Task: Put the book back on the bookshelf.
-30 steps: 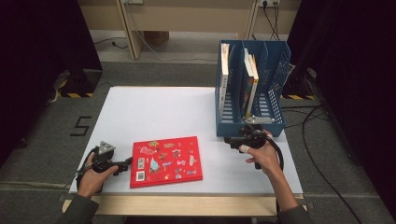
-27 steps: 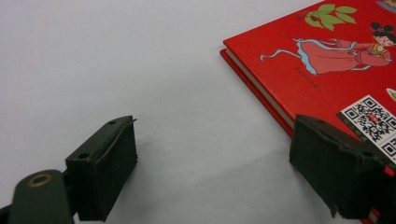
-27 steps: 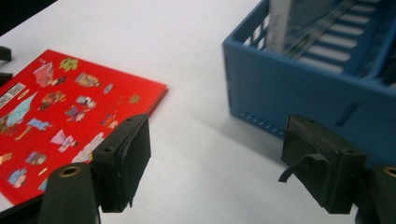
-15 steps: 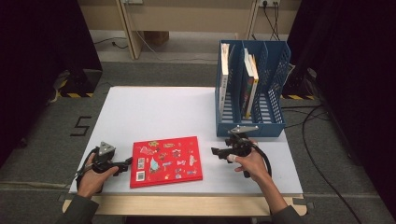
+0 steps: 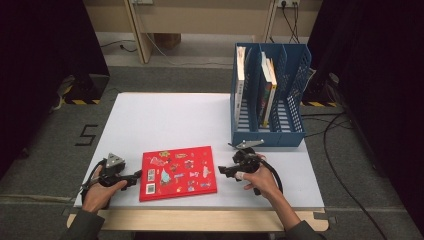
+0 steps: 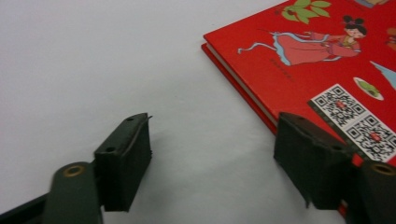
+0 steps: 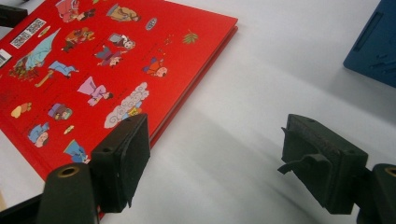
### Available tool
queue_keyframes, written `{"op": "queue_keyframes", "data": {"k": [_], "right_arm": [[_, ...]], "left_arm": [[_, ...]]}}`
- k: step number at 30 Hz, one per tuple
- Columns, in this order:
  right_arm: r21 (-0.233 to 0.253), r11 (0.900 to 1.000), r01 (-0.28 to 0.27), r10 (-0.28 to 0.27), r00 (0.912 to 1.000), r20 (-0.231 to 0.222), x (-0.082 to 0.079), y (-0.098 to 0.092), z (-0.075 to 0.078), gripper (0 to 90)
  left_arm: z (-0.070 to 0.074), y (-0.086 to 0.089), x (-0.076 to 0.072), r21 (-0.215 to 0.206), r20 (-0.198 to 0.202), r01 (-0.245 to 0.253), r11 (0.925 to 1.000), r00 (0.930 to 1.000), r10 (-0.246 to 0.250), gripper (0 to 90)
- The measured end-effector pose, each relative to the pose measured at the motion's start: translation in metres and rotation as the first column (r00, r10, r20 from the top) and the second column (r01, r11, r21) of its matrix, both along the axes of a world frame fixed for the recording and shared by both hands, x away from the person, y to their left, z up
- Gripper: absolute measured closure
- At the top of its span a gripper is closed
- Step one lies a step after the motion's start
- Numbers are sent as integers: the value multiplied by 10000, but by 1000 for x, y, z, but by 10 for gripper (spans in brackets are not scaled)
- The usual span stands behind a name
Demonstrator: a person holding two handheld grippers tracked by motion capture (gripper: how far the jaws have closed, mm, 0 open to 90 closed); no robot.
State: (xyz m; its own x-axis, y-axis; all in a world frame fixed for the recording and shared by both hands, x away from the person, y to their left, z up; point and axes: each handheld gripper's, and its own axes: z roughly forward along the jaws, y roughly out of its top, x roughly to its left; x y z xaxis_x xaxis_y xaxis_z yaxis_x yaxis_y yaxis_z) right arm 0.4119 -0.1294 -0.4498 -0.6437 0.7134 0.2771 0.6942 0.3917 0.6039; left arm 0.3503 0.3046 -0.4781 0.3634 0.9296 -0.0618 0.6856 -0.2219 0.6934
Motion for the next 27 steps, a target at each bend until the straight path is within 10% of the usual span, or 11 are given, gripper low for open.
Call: {"op": "queue_keyframes", "data": {"k": [6, 27], "right_arm": [[-46, 10000, -44, 44, 10000, -82, 2, 1, -3, 245], [-209, 9998, 65, -71, 9995, -308, 7, -1, -11, 254]], "left_arm": [[3, -12, -5, -94, -45, 617, 9981, 9981, -617, 381], [2, -55, -18, -207, -114, 2441, 9695, 9696, -2443, 177]]}}
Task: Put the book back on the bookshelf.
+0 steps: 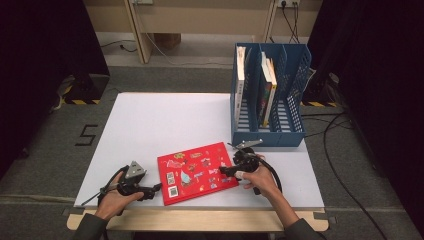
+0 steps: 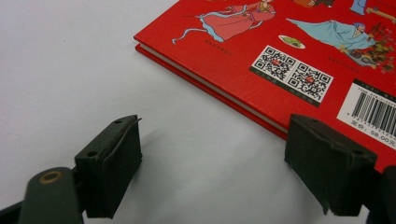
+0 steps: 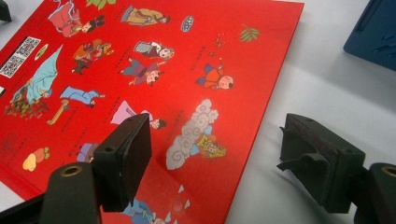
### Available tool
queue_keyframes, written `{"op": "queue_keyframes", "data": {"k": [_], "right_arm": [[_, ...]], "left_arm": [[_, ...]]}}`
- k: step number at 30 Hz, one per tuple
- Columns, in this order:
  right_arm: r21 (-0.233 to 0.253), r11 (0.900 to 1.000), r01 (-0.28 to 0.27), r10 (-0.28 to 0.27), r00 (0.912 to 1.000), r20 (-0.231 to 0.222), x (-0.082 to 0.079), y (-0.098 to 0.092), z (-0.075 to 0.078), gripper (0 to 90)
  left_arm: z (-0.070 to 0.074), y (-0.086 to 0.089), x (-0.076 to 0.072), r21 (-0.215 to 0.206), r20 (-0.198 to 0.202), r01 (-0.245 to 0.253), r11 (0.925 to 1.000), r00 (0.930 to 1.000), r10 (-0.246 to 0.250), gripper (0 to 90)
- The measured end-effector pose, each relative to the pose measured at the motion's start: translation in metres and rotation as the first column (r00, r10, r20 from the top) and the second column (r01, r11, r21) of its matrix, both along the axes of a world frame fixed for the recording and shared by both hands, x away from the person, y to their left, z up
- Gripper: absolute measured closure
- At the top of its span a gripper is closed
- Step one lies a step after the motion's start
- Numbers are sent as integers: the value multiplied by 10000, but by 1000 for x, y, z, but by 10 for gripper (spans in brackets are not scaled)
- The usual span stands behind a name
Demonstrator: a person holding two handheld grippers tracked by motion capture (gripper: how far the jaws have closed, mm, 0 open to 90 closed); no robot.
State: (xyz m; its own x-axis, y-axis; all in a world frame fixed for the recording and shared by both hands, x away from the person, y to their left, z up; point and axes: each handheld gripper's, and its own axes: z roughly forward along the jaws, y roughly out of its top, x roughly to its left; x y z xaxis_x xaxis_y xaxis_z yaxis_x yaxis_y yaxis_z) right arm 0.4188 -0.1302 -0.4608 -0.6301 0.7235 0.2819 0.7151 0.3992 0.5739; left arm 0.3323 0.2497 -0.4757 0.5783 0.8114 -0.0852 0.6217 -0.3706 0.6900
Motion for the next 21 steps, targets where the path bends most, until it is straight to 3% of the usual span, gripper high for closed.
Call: {"op": "queue_keyframes", "data": {"k": [2, 4, 15, 18, 21], "right_arm": [[108, 9999, 91, -90, 9999, -82, 1, 0, 0, 254], [65, 9999, 104, -104, 9999, -35, 1, 1, 0, 252], [446, 9982, 392, -399, 9991, 143, -1, 13, -4, 219], [723, 9938, 841, -844, 9964, 15, -1, 11, -5, 282], [1346, 9778, 1604, -1563, 9869, -404, 0, 4, -6, 382]], "left_arm": [[0, 0, 1, -21, -29, 23, 10000, 10000, -23, 172], [1, 0, 1, 250, -40, -58, 9997, 10000, 59, 159], [0, 1, 3, 281, -17, -511, 9983, 9987, 512, 149], [0, -1, 2, 294, -6, -565, 9980, 9984, 565, 147], [-1, -2, 2, 231, 18, -630, 9977, 9980, 630, 144]]}}
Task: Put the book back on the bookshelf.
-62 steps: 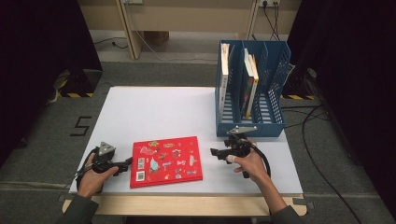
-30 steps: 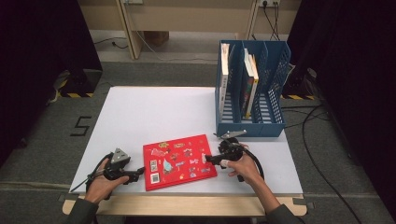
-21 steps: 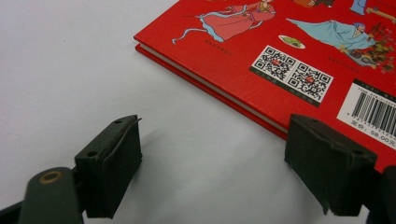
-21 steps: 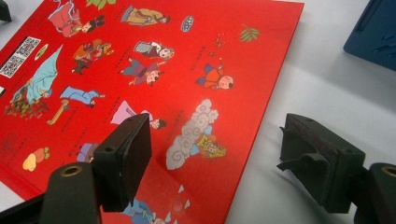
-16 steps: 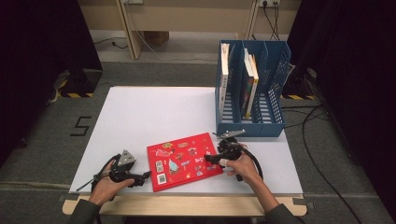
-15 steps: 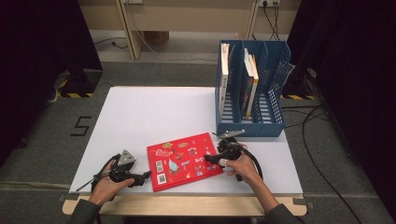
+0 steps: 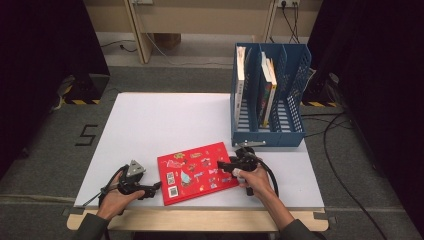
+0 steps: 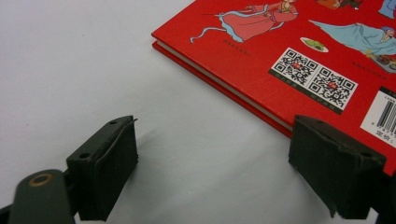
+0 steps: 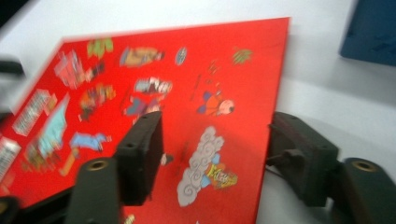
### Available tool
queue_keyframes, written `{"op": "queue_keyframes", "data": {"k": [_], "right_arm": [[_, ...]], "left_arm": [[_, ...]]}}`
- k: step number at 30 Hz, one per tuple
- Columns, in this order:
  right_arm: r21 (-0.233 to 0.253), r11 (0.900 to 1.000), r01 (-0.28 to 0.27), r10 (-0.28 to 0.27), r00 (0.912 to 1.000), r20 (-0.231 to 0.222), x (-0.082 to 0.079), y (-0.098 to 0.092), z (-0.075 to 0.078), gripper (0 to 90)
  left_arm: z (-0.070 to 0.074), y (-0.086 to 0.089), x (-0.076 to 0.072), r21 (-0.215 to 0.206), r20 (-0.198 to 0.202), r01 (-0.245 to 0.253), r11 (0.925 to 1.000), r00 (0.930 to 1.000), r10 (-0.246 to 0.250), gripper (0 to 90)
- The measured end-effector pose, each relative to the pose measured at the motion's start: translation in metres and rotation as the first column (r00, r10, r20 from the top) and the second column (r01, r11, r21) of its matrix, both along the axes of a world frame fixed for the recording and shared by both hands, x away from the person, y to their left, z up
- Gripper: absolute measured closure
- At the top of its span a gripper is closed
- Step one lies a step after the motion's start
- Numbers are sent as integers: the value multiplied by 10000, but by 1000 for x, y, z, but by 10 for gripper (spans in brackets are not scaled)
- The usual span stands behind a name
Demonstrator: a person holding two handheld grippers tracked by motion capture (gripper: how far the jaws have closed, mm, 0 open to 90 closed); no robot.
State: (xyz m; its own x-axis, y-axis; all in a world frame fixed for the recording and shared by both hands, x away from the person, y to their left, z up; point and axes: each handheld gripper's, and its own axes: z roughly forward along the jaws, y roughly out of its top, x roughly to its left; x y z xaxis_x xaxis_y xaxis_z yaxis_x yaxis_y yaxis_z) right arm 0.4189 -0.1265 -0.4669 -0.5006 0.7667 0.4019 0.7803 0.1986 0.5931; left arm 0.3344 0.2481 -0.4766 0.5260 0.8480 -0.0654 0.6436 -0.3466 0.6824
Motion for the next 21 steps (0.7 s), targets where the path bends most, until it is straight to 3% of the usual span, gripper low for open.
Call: {"op": "queue_keyframes", "data": {"k": [7, 13, 17, 21], "right_arm": [[253, 9996, 91, -93, 9999, 88, 1, -4, 1, 428], [1016, 9946, 219, -246, 9994, 254, 4, -9, 13, 441], [1244, 9922, -20, -62, 9978, 655, 8, -8, 31, 455], [1033, 9930, -566, 451, 9929, 1098, 15, 1, 65, 467]], "left_arm": [[1, -1, 0, 99, -40, -43, 9999, 10000, 43, 144], [2, -3, -1, 190, 14, -39, 9998, 10000, 39, 155], [2, -5, -2, 312, 112, -36, 9995, 9999, 33, 155], [3, -8, -2, 351, 163, 12, 9994, 9999, -18, 157]]}}
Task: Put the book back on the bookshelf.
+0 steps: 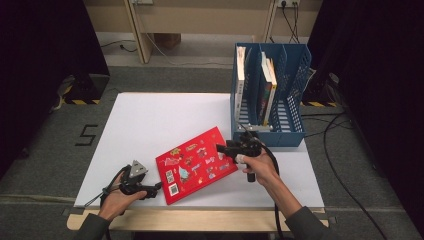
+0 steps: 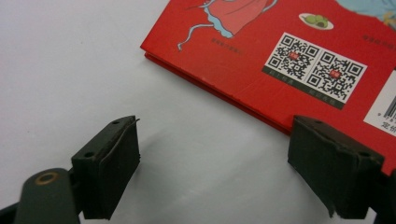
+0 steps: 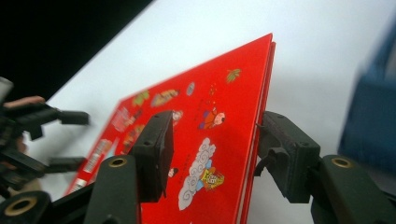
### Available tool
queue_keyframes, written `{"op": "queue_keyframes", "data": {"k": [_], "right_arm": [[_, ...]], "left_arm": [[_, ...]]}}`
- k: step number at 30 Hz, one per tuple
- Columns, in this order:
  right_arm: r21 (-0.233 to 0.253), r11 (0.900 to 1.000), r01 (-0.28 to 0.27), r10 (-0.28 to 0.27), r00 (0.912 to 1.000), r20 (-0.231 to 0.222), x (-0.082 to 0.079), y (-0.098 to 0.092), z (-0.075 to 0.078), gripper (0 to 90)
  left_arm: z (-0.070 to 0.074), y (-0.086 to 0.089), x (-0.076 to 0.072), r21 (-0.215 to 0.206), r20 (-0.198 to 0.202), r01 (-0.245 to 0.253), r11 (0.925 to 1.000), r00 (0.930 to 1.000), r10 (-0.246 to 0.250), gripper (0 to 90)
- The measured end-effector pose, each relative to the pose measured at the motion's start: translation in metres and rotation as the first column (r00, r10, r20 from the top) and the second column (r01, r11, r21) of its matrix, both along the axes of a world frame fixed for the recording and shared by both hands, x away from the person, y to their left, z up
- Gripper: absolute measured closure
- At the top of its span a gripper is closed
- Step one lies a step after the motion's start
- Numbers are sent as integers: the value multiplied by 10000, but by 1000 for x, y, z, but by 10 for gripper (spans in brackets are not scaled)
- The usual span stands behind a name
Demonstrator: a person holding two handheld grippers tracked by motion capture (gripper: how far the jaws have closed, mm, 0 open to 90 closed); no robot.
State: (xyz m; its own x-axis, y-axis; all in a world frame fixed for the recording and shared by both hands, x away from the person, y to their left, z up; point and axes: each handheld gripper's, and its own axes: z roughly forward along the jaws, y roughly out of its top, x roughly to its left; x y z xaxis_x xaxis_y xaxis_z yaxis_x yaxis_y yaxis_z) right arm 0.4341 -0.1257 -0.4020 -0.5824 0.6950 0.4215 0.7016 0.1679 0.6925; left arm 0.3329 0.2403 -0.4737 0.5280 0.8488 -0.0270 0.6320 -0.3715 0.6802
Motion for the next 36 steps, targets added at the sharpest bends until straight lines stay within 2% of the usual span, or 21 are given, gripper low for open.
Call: {"op": "queue_keyframes", "data": {"k": [4, 6, 9, 11, 13, 16, 21, 25, 31, 34, 36], "right_arm": [[-395, 9981, -473, 496, 9970, 589, 5, 16, 34, 470], [-512, 9958, -757, 800, 9928, 887, 7, 28, 55, 479], [-809, 9891, -1228, 1333, 9810, 1407, 7, 46, 81, 485], [-999, 9836, -1503, 1651, 9728, 1623, 6, 58, 96, 486], [-1157, 9787, -1696, 1881, 9664, 1750, 5, 70, 107, 485], [-1316, 9726, -1916, 2134, 9604, 1789, 5, 78, 114, 482], [-1440, 9666, -2121, 2351, 9573, 1684, 6, 82, 119, 483], [-1144, 9664, -2301, 2471, 9544, 1678, 4, 84, 121, 483], [-1205, 9568, -2647, 2842, 9389, 1940, -5, 97, 130, 482], [-1380, 9491, -2830, 3079, 9257, 2197, -10, 108, 136, 482], [-1414, 9475, -2869, 3128, 9237, 2213, -12, 115, 140, 482]], "left_arm": [[2, -7, -1, 137, 126, 158, 9998, 9998, -160, 172], [1, -10, 0, 46, 200, 213, 9998, 9996, -214, 164], [-1, -15, 3, -189, 179, 179, 9997, 9997, -176, 130], [-2, -18, 5, -716, 23, 104, 9974, 9999, -102, 104], [-2, -19, 7, -701, -10, 51, 9975, 10000, -52, 62], [-2, -20, 7, -650, -11, -5, 9979, 10000, 4, 47], [-2, -21, 8, -463, 35, -111, 9989, 9999, 113, 23], [-1, -21, 9, -445, -63, -210, 9988, 9998, 208, 0], [-1, -21, 9, -480, -78, -247, 9985, 9997, 243, 0], [-2, -23, 9, -462, 108, -317, 9984, 9994, 322, 0], [-3, -24, 9, -501, 147, -326, 9982, 9993, 334, 0]]}}
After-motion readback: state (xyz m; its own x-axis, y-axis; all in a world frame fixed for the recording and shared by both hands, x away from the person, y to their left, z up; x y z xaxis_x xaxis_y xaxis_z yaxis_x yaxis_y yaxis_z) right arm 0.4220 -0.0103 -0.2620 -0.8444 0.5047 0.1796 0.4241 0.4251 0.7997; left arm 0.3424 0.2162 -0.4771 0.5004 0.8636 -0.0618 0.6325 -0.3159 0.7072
